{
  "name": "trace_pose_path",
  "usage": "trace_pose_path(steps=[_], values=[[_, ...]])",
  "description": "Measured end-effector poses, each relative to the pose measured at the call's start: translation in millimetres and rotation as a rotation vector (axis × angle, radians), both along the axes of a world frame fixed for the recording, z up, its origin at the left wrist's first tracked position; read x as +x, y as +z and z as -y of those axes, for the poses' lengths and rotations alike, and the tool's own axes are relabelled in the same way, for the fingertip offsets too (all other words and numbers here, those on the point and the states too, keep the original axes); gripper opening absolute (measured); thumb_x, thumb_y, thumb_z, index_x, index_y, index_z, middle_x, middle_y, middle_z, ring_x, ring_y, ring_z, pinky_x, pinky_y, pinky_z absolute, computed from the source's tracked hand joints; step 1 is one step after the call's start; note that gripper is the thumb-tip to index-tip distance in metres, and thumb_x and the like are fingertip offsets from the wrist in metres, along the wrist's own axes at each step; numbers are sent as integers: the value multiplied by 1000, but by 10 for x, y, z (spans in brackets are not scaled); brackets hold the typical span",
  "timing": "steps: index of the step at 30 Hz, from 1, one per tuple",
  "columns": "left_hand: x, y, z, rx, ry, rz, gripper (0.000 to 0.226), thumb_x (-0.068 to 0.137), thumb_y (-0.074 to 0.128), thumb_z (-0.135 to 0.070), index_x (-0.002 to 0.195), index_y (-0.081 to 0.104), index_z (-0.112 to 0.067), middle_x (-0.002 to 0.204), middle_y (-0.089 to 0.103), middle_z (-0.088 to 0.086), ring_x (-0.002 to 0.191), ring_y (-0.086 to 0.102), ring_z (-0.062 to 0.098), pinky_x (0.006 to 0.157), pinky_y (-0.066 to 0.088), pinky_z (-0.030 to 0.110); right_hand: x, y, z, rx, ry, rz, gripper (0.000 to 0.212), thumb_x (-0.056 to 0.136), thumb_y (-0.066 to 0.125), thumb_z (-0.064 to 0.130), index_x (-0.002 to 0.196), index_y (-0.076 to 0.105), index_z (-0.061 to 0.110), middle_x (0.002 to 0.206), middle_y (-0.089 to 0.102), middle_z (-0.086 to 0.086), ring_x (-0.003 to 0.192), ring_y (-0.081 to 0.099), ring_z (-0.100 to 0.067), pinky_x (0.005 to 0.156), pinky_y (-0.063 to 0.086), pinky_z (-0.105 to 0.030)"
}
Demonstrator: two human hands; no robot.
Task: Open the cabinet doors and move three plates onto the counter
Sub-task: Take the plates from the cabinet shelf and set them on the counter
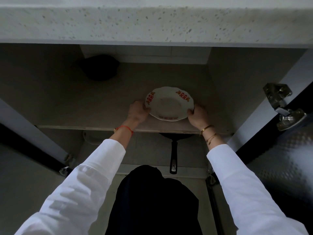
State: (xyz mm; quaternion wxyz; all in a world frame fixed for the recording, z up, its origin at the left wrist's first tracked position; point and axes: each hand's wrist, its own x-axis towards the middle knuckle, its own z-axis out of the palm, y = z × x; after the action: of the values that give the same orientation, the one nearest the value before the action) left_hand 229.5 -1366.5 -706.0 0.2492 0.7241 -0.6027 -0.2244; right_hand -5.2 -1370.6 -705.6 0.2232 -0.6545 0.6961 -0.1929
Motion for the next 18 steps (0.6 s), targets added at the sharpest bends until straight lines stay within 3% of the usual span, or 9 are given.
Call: trace_pose_path(steps=[4, 10, 16, 18], values=[[6, -33, -249, -35, 15, -34, 22, 84, 65, -18, 102, 71, -6, 101, 73, 15, 99, 67, 30, 78, 47, 30, -11, -53, -187, -41, -12, 51, 31, 93, 48, 18, 113, 57, -4, 117, 61, -24, 114, 53, -38, 98, 44, -47], [72, -95, -734, -86, 33, -106, 20, 83, 68, -14, 102, 72, -10, 97, 74, 10, 92, 68, 27, 70, 41, 22, 13, -158, -649, -93, 9, 198, 23, 95, 48, 16, 104, 57, -2, 107, 61, -21, 105, 55, -35, 93, 47, -51], [154, -59, -1216, -182, 16, -111, 20, 86, 67, -14, 106, 69, -14, 94, 67, 0, 80, 60, 12, 64, 40, 16, 61, -200, -1126, -173, 38, 229, 20, 95, 49, 18, 108, 57, 4, 104, 56, -7, 106, 51, -26, 96, 44, -41], [174, -36, -1361, -207, 10, -129, 19, 85, 67, -14, 103, 69, -18, 90, 66, -3, 78, 61, 13, 66, 43, 21, 71, -203, -1248, -198, 33, 218, 21, 95, 50, 18, 109, 57, 5, 106, 56, -7, 108, 49, -25, 95, 42, -38]])
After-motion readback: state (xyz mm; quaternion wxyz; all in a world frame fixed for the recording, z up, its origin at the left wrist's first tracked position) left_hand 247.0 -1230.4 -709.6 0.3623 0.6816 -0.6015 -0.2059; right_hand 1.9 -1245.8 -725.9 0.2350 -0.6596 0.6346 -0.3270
